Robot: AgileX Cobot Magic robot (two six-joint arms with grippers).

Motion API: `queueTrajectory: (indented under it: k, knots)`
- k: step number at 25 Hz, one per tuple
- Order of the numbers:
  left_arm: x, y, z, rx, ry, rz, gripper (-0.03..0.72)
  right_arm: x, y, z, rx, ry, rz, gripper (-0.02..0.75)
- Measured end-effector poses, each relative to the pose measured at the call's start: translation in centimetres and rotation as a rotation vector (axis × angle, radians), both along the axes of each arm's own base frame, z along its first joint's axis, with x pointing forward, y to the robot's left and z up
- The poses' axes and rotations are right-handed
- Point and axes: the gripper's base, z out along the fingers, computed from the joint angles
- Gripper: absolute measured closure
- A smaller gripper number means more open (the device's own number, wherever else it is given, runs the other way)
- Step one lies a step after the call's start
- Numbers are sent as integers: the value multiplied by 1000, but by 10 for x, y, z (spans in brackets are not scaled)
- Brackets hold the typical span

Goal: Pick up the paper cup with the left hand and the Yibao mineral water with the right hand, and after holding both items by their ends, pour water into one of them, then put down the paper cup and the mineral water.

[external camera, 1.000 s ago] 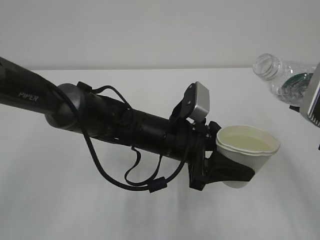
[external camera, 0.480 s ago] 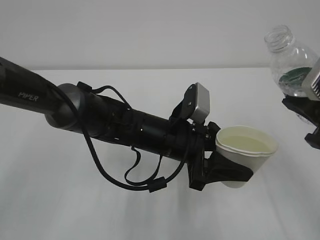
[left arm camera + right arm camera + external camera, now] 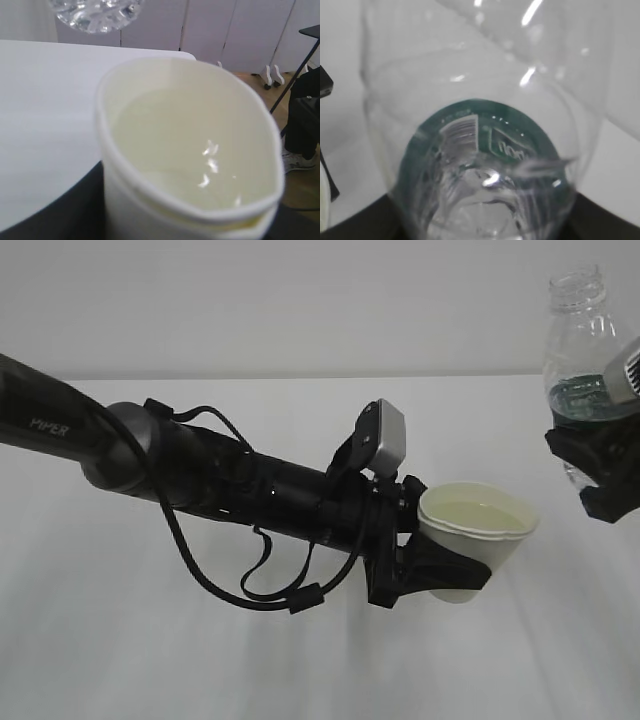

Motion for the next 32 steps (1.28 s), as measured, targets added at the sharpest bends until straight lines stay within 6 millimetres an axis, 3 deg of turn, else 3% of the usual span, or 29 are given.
queueTrajectory:
  k: [6, 15, 28, 32]
  knots:
    - [3, 3, 0, 0, 0, 10, 265, 12, 7, -16, 117, 42, 6, 339]
    - [11, 11, 0, 0, 0, 35, 267, 33, 6, -25, 294, -30, -66, 339]
    - [36, 39, -1, 8, -5, 112, 268, 55, 12, -55, 452, -87, -55, 339]
    - [47, 52, -1, 9, -6, 149, 269, 49, 13, -66, 505, -154, -37, 339]
